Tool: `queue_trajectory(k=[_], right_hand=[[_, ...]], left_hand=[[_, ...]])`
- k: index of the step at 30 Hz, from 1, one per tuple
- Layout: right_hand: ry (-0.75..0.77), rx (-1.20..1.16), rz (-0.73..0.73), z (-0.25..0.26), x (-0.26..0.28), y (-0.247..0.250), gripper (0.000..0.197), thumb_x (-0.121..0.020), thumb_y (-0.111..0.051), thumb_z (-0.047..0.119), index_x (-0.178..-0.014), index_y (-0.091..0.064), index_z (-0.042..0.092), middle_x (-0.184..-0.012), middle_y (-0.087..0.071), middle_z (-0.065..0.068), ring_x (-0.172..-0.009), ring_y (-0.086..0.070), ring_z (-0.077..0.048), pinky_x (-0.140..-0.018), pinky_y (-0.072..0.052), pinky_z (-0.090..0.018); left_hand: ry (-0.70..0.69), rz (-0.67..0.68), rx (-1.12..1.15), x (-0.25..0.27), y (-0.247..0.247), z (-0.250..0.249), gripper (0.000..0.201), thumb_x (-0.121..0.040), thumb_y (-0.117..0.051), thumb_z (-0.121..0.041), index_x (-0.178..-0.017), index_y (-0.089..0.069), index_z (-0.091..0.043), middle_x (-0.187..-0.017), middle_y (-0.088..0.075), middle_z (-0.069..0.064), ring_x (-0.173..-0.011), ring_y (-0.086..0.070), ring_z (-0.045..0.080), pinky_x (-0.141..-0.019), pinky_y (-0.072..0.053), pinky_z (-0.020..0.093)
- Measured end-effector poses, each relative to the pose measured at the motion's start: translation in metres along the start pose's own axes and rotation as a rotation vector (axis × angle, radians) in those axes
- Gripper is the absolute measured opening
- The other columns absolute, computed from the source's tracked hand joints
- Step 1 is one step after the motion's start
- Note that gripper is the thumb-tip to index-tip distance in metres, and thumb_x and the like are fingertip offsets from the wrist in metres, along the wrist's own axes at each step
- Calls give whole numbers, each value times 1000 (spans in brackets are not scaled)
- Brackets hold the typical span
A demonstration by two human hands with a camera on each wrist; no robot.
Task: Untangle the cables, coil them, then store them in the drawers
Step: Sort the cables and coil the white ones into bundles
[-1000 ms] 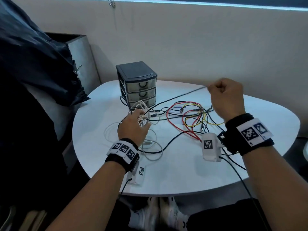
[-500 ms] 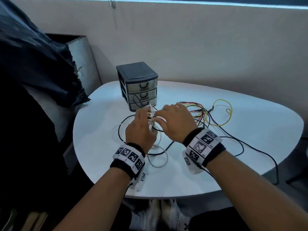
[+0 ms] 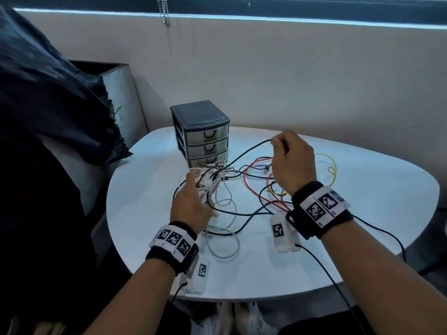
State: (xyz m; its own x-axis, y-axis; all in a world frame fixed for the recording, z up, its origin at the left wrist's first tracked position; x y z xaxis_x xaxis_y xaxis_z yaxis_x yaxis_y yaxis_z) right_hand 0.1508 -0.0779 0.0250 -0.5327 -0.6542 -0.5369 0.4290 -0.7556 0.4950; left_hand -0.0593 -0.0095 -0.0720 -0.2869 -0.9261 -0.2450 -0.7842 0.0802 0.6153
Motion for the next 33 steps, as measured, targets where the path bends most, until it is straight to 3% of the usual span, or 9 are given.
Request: queue_trajectory(k=[4, 7, 11, 14, 16, 23, 26, 30, 33], right_hand=[[-85, 9, -85, -15, -8, 8, 17, -98, -50, 21, -83, -56, 17, -65, -51, 10, -70, -51, -24, -63, -35, -30], [-146, 33, -47, -27, -11, 11, 20, -98, -51, 22, -83, -60, 12, -67, -55, 9, -72, -55, -24, -65, -37, -29], [-82, 188, 344, -29, -5, 6, 20, -96, -52, 23, -83, -64, 17, -75, -65, 3, -76, -61, -24, -72, -49, -35], [-49, 490, 704, -21, 15, -9, 26, -94, -45, 21, -113, -64, 22, -115, -67, -5, -103, -62, -28, -88, -49, -36], [-28, 567, 778, -11, 25, -16, 43, -90, -46, 21, -131, -53, 30, -130, -61, -3, -116, -57, -28, -97, -46, -38], [495, 516, 555, 39, 48, -39, 50, -82, -58, 33, -130, -56, 19, -123, -60, -6, -106, -59, -29, -94, -42, -42], [621, 458, 436, 41, 54, -38, 47, -77, -64, 34, -120, -60, 14, -136, -53, -13, -123, -49, -32, -100, -41, -48], [582, 535, 463, 24, 60, -46, 20, -85, -63, 41, -91, -73, 24, -155, -36, -13, -149, -19, -34, -113, -26, -59], [498, 451, 487, 13, 57, -48, 27, -89, -55, 43, -83, -76, 28, -151, -44, -11, -147, -25, -35, -110, -32, -60]], left_hand=[[0, -25, -86, -4, 0, 2, 21, -80, -66, -10, -96, -60, -21, -85, -66, -4, -85, -62, 25, -71, -41, 24], [79, -22, -118, -7, -2, 2, 9, -82, -67, -15, -89, -62, -18, -84, -67, -4, -81, -59, 23, -71, -42, 25], [78, -12, -132, -7, -6, -3, 6, -86, -61, -19, -91, -59, -21, -87, -69, 0, -85, -62, 29, -74, -50, 34], [12, 45, -141, -4, -15, -9, 24, -93, -53, -20, -117, -56, -23, -102, -70, 4, -96, -62, 34, -82, -51, 41], [-18, 94, -140, -2, -20, -15, 32, -94, -49, -15, -125, -50, -21, -106, -71, 6, -98, -62, 37, -81, -51, 45], [17, 93, 84, -2, -14, -25, 8, -94, -51, -13, -97, -51, -21, -87, -65, -1, -88, -60, 32, -74, -48, 41], [123, 96, 229, -7, -8, -23, 18, -90, -54, -10, -83, -45, -23, -78, -58, -5, -77, -56, 27, -72, -47, 42], [162, 90, 357, -8, -5, -25, 14, -90, -59, -21, -85, -46, -25, -84, -64, 1, -76, -62, 24, -73, -55, 52], [117, 98, 310, -6, -9, -27, 22, -92, -62, -17, -86, -43, -27, -82, -59, -6, -72, -59, 13, -69, -56, 42]])
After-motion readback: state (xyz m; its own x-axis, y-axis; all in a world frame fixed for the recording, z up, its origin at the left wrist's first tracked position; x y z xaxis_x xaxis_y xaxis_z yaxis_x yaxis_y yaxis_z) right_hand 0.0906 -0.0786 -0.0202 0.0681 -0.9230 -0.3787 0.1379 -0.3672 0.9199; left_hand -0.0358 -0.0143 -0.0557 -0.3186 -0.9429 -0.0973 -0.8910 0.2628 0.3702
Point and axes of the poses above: each hand's wrist, its own x-axis away from the middle knuckle, its own y-axis out of the back of the hand, z = x × y, the point moved 3 cm from there along -x, towards the middle knuckle
